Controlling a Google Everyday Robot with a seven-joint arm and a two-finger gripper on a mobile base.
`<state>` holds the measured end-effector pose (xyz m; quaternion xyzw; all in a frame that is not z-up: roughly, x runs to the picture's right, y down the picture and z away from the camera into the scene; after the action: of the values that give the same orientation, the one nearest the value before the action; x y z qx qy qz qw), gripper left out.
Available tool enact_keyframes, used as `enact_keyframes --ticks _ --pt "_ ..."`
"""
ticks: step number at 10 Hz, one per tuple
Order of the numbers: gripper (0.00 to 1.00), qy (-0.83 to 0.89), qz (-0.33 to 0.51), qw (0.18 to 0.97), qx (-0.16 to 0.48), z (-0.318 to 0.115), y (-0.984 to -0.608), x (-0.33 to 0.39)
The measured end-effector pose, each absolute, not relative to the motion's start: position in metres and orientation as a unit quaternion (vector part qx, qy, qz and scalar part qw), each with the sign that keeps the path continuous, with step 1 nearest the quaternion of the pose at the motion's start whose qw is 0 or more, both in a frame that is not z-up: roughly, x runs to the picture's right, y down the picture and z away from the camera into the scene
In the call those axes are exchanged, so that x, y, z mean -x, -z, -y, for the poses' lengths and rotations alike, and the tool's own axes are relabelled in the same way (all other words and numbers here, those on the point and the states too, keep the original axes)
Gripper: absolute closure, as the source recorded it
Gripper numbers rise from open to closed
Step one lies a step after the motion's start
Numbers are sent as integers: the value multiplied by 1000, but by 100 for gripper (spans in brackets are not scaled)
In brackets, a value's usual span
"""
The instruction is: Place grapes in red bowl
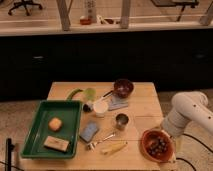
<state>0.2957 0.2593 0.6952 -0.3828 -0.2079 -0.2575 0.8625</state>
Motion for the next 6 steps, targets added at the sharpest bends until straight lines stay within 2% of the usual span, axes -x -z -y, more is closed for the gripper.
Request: enact_keyframes --ticks 6 --pt "20 260 211 860 385 -260 -697 -294"
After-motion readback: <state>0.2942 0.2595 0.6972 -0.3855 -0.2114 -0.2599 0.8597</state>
